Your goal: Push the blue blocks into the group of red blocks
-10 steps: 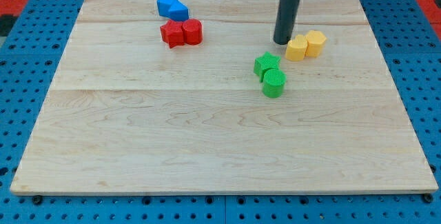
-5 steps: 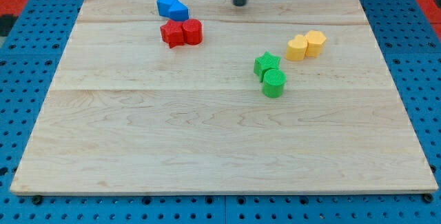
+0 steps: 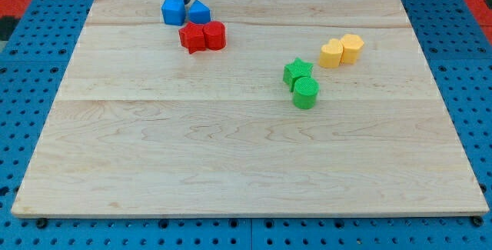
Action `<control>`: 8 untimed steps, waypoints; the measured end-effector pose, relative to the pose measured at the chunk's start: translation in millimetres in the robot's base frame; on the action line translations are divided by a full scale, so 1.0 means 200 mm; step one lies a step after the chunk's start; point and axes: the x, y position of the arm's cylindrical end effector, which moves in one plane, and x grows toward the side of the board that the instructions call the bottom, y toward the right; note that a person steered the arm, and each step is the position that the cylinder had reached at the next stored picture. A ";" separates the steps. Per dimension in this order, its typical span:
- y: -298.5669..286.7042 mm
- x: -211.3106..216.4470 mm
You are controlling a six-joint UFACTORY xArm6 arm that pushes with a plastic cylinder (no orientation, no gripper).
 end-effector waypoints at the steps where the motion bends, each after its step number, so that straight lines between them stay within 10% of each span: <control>1: -0.01 -0.02; 4: -0.41 0.04; 8: 0.19 0.16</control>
